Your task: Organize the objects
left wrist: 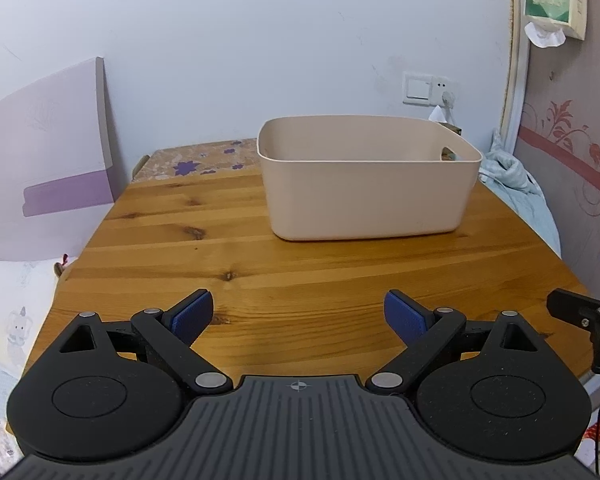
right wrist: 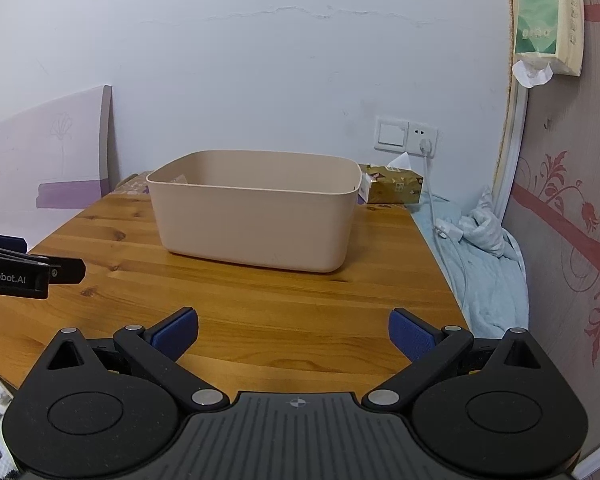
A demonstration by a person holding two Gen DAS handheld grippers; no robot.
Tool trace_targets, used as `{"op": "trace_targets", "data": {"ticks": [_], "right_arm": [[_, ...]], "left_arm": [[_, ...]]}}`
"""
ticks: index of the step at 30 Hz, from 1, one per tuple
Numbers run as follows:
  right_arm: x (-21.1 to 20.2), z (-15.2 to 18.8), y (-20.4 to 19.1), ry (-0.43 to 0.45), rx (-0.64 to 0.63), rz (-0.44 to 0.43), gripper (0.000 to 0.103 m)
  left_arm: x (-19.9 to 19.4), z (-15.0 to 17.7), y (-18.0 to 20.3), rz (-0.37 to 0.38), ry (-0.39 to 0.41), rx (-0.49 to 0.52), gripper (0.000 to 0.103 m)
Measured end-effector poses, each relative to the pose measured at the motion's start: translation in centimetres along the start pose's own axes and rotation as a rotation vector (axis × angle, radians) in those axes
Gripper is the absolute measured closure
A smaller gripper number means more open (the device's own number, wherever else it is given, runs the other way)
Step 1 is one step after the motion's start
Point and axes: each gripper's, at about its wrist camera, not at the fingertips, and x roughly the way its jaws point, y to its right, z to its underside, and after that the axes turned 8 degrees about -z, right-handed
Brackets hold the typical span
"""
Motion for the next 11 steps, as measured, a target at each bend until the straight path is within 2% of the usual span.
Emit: {"op": "trace_targets", "data": {"ticks": [11], "right_arm": [[1.1, 0.5, 0.2, -0.028, 0.013, -0.008, 0.0]], "left_arm": [[1.1, -0.1, 0.3, -0.013, -0.026, -0.001, 0.009]]}}
